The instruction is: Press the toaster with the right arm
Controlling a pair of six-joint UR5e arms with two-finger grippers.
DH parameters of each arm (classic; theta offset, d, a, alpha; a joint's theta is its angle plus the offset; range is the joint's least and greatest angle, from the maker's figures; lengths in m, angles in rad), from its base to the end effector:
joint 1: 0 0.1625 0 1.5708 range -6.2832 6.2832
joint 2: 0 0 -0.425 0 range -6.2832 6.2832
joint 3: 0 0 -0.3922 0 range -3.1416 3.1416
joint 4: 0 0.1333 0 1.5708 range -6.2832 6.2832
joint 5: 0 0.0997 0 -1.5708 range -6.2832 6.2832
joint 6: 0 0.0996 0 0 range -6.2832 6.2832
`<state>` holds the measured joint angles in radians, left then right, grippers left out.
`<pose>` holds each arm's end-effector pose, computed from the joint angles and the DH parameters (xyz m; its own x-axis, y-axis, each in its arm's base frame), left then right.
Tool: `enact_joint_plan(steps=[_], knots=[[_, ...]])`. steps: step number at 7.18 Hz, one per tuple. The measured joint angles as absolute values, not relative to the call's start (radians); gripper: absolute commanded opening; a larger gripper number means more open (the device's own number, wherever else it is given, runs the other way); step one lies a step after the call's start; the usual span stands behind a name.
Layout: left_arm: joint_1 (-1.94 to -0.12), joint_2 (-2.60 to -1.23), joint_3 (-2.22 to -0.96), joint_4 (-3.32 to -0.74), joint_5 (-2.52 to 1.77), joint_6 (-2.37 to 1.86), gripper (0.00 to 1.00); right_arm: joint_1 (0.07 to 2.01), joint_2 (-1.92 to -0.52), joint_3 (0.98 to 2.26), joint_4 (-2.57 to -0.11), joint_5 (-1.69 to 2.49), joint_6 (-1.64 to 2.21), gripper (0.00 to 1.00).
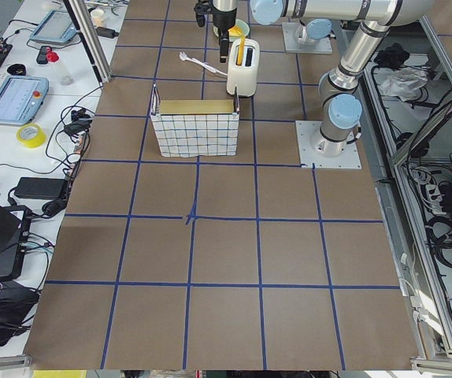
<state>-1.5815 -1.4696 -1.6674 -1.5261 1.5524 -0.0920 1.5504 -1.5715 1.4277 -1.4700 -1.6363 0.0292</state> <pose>-0.1400 -0.4523 0.4926 -0.9965 -0.0802 0.0228 -0.0812 0.9956 -0.0474 0.1167 -0.4942 0.5487 -0.9966 0.0523 0.0641 0.0495 0.9978 -0.0449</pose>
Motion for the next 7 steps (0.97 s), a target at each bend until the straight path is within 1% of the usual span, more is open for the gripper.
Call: enact_joint_plan(steps=[3,7], knots=[[-1.582,-1.470,-1.667,-1.526,1.552,-0.092,1.00,1.549,-1.579,1.491,-1.579,-1.628,0.028,1.00],[-1.582,-1.470,-1.667,-1.526,1.552,-0.092,1.00,1.555,-1.584,1.500,-1.569,-1.620,0.031,1.00]])
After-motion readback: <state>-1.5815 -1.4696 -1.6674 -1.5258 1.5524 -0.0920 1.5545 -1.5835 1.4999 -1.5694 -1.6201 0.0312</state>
